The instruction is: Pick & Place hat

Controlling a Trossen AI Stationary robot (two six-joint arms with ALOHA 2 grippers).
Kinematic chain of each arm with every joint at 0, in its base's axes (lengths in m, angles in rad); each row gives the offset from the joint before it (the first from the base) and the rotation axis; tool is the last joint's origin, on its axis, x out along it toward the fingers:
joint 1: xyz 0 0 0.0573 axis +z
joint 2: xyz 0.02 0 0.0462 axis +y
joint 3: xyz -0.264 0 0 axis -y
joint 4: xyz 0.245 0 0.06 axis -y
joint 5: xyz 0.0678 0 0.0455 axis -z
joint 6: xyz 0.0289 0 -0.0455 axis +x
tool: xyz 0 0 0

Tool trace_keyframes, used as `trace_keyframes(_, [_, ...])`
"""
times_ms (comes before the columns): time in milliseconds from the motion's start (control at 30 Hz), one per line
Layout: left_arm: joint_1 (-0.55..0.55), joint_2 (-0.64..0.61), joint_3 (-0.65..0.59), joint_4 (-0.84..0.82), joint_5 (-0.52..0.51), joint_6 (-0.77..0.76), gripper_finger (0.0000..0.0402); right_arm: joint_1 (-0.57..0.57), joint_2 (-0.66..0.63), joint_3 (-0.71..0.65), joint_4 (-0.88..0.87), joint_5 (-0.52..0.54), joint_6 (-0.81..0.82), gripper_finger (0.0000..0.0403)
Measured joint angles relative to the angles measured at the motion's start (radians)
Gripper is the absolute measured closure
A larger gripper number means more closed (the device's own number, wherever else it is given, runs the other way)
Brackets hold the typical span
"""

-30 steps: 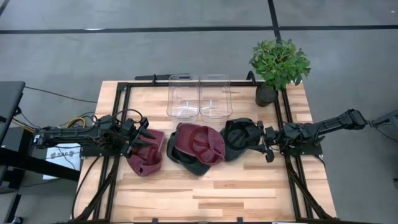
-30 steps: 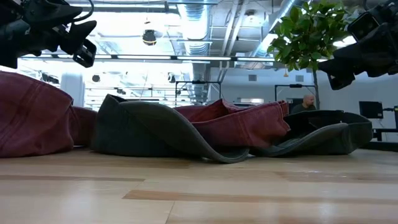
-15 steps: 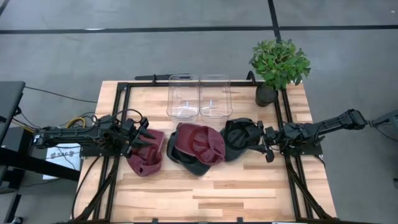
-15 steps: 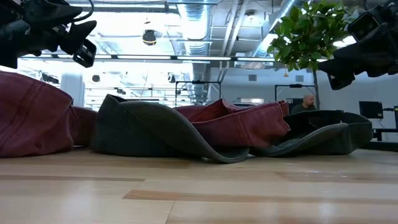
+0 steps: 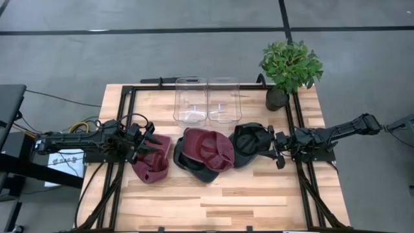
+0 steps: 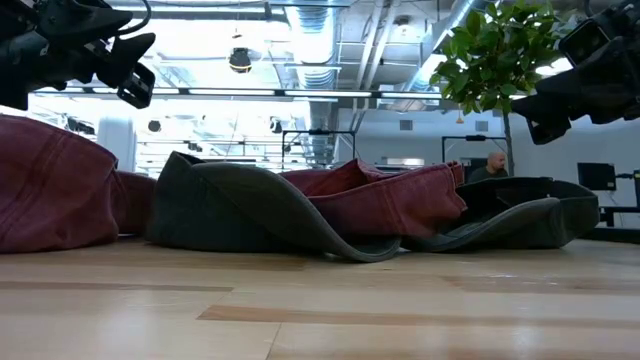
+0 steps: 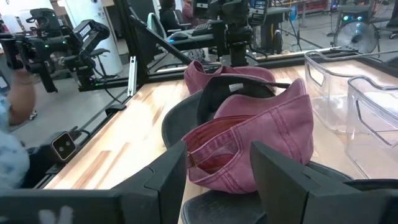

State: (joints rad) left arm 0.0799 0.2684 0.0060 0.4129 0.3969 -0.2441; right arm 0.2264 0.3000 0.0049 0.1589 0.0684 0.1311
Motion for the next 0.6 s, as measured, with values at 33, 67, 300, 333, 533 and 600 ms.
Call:
trace_keyframes(33, [0.000,0.000,0.000,0.000,0.000,0.000,0.0270,0.000,0.000,0.000,0.005,0.012,0.000,0.0235])
trace_keyframes(67, [0.000,0.000,0.000,0.000,0.000,0.000,0.0270,0.000,0.000,0.000,0.011,0.018,0.001,0.0235])
trace_keyframes(300, [0.000,0.000,0.000,0.000,0.000,0.000,0.0270,0.002,0.000,0.000,0.104,0.017,0.102,0.0235])
trace_keyframes(333, [0.000,0.000,0.000,0.000,0.000,0.000,0.0270,0.002,0.000,0.000,0.125,0.018,0.103,0.0235])
trace_keyframes(533, [0.000,0.000,0.000,0.000,0.000,0.000,0.0270,0.000,0.000,0.026,0.219,0.018,-0.050,0.0233])
trace_keyframes(600, [0.000,0.000,0.000,0.000,0.000,0.000,0.0270,0.001,0.000,0.028,0.283,0.017,-0.079,0.0233])
